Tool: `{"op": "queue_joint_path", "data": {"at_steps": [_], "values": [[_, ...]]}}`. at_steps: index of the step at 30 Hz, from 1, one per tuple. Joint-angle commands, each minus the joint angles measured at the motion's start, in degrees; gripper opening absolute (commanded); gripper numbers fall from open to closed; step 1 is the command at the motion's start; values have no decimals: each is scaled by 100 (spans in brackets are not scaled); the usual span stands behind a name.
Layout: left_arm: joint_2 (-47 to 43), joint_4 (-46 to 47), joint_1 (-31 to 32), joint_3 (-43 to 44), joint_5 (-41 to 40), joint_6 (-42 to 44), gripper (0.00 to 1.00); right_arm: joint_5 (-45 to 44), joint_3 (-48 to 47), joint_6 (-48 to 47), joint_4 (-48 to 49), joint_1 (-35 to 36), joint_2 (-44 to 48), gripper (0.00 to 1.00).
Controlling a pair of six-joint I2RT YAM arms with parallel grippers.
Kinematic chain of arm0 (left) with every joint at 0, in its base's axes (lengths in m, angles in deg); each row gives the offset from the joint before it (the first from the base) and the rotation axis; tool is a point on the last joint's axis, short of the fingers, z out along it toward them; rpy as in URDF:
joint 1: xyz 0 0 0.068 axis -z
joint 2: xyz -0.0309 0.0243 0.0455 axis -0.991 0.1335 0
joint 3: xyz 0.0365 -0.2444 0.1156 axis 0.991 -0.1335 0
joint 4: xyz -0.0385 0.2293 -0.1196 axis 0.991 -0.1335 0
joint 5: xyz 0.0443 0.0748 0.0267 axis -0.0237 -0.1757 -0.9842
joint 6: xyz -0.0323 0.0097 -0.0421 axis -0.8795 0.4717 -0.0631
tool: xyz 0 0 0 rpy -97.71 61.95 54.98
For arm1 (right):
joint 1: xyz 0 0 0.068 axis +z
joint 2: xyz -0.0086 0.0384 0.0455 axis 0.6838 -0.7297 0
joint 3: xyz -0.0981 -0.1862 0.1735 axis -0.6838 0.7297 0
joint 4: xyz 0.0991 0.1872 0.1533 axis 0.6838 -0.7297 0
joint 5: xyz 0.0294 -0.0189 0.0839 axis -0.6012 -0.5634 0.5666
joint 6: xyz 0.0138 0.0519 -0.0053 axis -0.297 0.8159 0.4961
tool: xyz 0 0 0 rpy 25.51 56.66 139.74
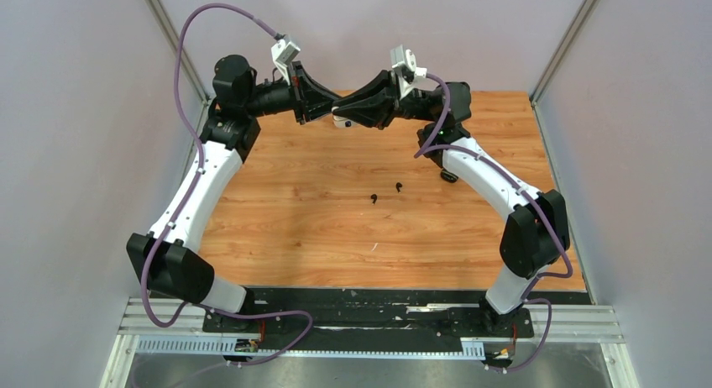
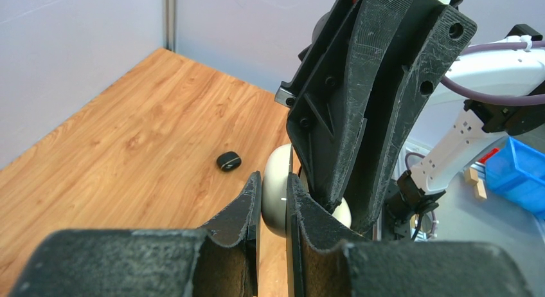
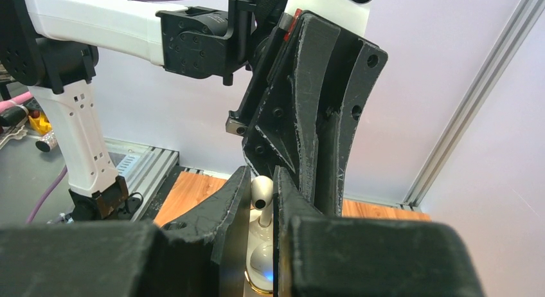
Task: Insert the wireless bluetooth earbuds into the charging case
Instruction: Place the earbud in the charging case.
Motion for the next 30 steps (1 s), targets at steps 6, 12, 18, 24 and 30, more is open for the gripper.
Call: {"op": "queue_joint_path", "data": {"at_steps": [6,12,18,24,30], "values": [[-78,267,-52,293,79,-103,0,53,132,-94,-82,26,229,7],[-77,311,-61,251,81,-120,0,-19,80,-129,-183,17,285,10],[-101,316,-61,220,71,-112,0,-40,44,-160,-276,6,310,12],[-113,314,-78,191,63,-103,0,-32,8,-215,-400,-18,332,23],[-129,322,-89,144,61,-103,0,-113,75,-507,-706,-18,451,25]]}}
